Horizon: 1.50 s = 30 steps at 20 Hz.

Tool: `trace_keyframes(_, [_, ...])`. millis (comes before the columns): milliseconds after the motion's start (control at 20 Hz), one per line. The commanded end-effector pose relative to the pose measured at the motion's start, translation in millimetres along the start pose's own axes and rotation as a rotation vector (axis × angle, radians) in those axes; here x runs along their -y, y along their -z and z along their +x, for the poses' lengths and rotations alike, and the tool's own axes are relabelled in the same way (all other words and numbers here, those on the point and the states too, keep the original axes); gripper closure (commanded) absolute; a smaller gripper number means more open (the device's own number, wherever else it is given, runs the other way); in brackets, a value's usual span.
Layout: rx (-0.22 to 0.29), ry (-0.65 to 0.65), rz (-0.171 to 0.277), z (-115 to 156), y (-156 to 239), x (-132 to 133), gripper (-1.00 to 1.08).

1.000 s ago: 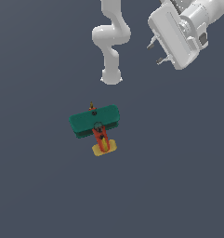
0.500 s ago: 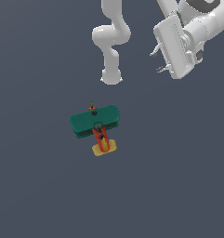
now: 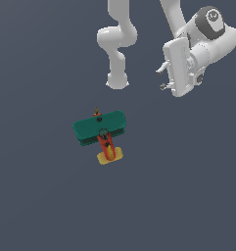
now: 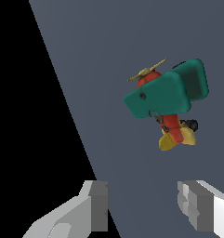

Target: Pick up the object and move it to a goal position.

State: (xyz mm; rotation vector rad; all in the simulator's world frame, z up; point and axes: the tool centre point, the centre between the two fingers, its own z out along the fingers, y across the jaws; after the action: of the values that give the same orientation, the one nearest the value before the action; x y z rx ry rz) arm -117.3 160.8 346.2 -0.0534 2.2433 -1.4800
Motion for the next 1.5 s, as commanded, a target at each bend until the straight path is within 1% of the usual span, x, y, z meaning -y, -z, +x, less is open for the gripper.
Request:
trace_keyframes(0, [-0.001,0.051,0.026,4,-8,-12,-0.2])
trace_keyframes(400, [-0.024,0.223,0.104,22,-43,-52,-0.2])
trace_keyframes(850, [-0.083,0.43,0.179,54,-97,-96,-0.2])
trace_keyframes(1150, [-0.127,0.543,0.21,78,-131,-117,-0.2])
trace_keyframes(1450, [-0.159,0.613,0.226,95,-153,-129,-0.2])
